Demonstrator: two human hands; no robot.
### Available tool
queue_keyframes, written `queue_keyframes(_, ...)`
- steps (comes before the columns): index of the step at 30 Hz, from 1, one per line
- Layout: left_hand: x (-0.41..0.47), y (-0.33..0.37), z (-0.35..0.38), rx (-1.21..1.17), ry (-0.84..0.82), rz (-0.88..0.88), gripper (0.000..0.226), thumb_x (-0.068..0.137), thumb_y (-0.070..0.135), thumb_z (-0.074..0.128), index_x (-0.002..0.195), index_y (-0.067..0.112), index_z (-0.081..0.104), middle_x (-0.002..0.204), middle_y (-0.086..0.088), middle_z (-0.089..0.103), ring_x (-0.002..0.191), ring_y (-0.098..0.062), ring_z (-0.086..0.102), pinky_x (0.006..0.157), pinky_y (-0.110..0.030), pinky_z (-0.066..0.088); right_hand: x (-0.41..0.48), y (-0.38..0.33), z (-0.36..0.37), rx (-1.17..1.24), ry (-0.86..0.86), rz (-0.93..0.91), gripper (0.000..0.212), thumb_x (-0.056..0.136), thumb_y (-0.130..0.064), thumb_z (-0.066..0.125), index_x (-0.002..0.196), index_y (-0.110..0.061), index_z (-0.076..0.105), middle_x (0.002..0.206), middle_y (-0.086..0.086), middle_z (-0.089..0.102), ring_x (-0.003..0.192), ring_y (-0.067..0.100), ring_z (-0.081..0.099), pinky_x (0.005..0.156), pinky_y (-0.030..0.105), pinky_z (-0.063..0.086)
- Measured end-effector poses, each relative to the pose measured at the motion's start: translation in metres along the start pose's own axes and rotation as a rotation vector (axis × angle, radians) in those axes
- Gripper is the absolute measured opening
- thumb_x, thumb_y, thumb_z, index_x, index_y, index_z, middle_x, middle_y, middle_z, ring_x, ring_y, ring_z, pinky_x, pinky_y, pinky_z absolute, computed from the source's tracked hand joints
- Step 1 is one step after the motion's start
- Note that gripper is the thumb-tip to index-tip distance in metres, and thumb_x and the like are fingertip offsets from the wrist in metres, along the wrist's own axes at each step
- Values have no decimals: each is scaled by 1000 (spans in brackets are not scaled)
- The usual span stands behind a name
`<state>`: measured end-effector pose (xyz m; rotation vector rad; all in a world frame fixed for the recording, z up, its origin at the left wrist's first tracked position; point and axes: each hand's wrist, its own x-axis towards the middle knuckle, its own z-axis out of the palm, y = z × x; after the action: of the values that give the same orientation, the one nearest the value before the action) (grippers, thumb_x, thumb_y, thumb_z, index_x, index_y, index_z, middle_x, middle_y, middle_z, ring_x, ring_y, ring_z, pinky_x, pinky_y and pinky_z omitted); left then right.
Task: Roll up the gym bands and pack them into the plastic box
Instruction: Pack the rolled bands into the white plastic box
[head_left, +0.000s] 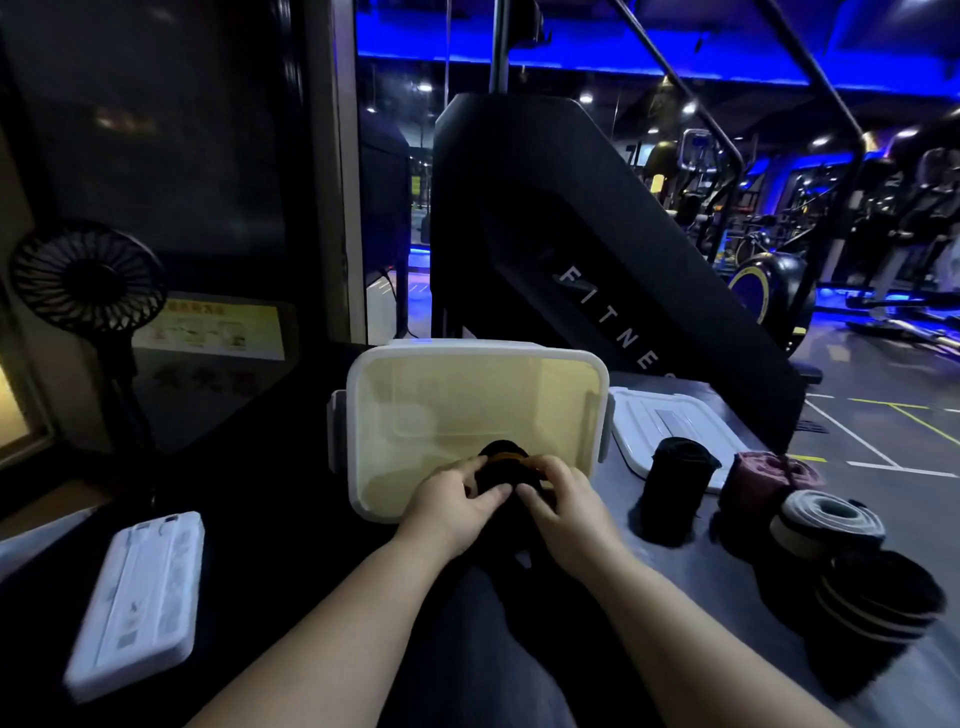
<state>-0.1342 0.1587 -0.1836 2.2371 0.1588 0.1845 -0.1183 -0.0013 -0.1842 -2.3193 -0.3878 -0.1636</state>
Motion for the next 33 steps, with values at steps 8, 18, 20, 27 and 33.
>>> queue_keyframes(8,18,1,0,-26,-78,-43,53,96,40,55,146,27,43,138,-4,56,125,-21,52,95,-21,38,24,-4,9,23,68,104,33,97,-32,54,129,-23,52,115,7,54,111,24,53,80,22,32)
queue_keyframes(18,53,3,16,29,-15,-112,45,97,37,54,142,33,48,141,0,55,125,-23,53,98,-25,41,45,0,16,118,161,143,23,96,-21,55,119,-21,58,108,5,65,84,16,50,69,23,34)
queue_keyframes(20,60,1,20,35,-12,-107,45,97,36,54,141,32,48,142,0,54,127,-23,52,100,-27,40,49,1,18,149,173,150,22,95,-20,56,117,-20,59,108,6,66,85,17,51,69,23,35)
queue_keyframes(27,74,1,26,37,16,-57,38,97,31,52,135,30,56,134,-1,60,122,-26,54,101,-32,44,59,1,20,198,210,171,26,96,-19,56,121,-18,60,115,7,65,100,22,58,75,22,36)
queue_keyframes(33,81,0,31,-1,36,-9,37,95,27,57,131,23,61,128,-4,64,119,-26,57,95,-30,43,70,5,23,177,225,200,31,96,-20,56,127,-19,60,122,6,66,113,23,58,80,17,35)
